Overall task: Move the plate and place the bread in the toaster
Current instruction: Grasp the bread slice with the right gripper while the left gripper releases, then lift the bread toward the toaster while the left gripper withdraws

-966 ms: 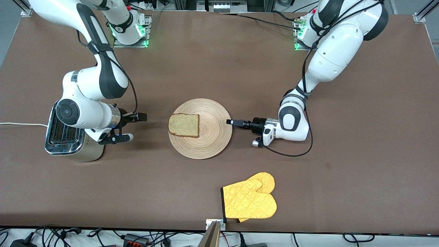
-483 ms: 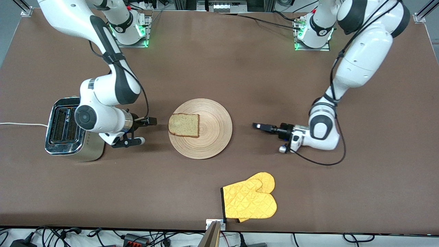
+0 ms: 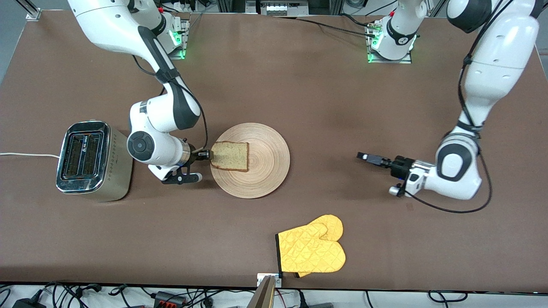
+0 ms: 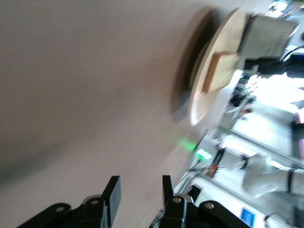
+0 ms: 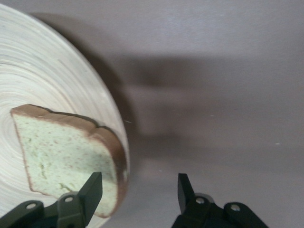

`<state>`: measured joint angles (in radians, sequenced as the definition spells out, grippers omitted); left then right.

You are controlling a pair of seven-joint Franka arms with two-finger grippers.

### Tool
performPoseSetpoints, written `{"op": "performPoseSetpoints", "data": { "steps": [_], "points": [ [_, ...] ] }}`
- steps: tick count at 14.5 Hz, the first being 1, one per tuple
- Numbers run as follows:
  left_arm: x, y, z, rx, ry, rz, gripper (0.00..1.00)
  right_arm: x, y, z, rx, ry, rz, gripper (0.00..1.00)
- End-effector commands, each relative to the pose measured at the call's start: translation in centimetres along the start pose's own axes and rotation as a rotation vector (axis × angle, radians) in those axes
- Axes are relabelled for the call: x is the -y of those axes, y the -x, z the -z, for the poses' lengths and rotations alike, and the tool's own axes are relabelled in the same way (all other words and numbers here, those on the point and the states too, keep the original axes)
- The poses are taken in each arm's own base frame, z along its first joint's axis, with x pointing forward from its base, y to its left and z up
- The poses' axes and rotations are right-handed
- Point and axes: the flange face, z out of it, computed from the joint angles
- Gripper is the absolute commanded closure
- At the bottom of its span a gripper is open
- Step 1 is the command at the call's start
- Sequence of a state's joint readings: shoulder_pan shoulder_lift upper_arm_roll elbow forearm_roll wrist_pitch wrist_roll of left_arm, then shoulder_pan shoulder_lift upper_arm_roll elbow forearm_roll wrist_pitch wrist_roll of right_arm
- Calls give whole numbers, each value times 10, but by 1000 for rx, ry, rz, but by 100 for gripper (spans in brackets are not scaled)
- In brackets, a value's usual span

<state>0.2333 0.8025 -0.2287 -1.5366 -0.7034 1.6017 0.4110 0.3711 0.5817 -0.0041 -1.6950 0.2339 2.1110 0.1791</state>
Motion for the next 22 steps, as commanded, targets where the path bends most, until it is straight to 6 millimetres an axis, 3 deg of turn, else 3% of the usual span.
{"op": "performPoseSetpoints", "data": {
  "steps": [1, 4, 6, 7, 8, 9, 10, 12, 14, 17, 20, 22],
  "points": [
    [-40, 33, 70, 28, -200, 1, 57, 4, -6, -4, 1, -42, -35, 27],
    [-76, 49, 119, 7, -343, -26, 57, 4, -7, -13, 11, -39, -36, 30],
    [-104, 63, 138, -34, -447, -4, 57, 3, -7, -17, 19, -38, -39, 35],
    [-130, 75, 149, -61, -541, 6, 55, 5, -7, -21, 22, -37, -38, 36],
    [-155, 86, 160, -113, -620, 25, 46, 5, -8, -23, 25, -36, -38, 37],
    [-173, 96, 169, -153, -687, 41, 28, 4, -8, -24, 27, -36, -38, 38],
    [-180, 100, 170, -151, -719, 37, 0, 4, -8, -24, 27, -37, -39, 40],
    [-183, 103, 172, -155, -729, 36, 0, 13, -5, -26, 34, -37, -34, 50],
    [-218, 116, 174, -182, -864, 6, 0, 14, -4, -26, 39, -40, -64, 66],
    [-255, 115, 177, -202, -1037, -42, 0, 15, -4, -27, 40, -37, -62, 86],
    [-258, 114, 176, -207, -1057, -44, 0, 17, -5, -23, 34, -40, -57, 99],
    [-267, 121, 180, -239, -1062, -30, 0, 18, -6, -18, 25, -42, -46, 100]
  ]
}}
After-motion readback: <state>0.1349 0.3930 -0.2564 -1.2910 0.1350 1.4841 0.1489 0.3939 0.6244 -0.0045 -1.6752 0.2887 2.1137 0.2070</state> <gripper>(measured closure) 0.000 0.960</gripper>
